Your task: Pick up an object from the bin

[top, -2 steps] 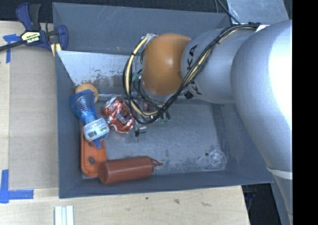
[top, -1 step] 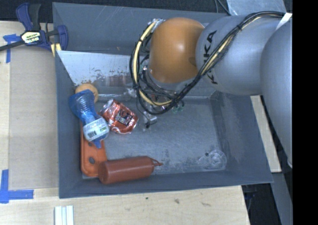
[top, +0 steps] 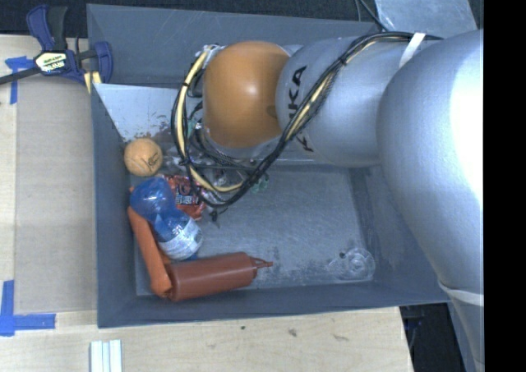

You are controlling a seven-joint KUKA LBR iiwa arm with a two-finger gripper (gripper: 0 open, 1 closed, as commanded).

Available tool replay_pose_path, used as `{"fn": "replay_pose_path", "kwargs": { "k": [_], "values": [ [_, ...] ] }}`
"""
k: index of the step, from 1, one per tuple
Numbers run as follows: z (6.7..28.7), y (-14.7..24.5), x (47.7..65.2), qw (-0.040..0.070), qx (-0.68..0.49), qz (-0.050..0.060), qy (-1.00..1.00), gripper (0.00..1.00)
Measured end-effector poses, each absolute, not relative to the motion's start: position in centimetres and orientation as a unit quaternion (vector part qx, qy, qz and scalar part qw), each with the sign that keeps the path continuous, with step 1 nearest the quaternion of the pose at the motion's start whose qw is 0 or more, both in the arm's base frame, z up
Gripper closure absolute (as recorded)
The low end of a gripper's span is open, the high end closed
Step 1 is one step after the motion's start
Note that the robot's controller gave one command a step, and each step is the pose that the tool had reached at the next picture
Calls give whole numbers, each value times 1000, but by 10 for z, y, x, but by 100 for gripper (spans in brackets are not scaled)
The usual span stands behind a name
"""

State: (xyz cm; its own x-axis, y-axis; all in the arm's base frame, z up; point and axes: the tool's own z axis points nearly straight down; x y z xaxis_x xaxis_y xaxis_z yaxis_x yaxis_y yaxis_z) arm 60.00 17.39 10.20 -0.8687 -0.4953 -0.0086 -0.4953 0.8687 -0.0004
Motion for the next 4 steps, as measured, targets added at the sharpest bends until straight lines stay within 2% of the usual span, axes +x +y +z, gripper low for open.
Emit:
{"fn": "replay_pose_path", "kwargs": {
  "k": [1,2,4],
  "values": [
    [71,149,623,7,-321,0,947,0],
    [72,152,626,8,-323,0,946,100],
    [75,152,625,8,-323,1,946,100]
  ]
}}
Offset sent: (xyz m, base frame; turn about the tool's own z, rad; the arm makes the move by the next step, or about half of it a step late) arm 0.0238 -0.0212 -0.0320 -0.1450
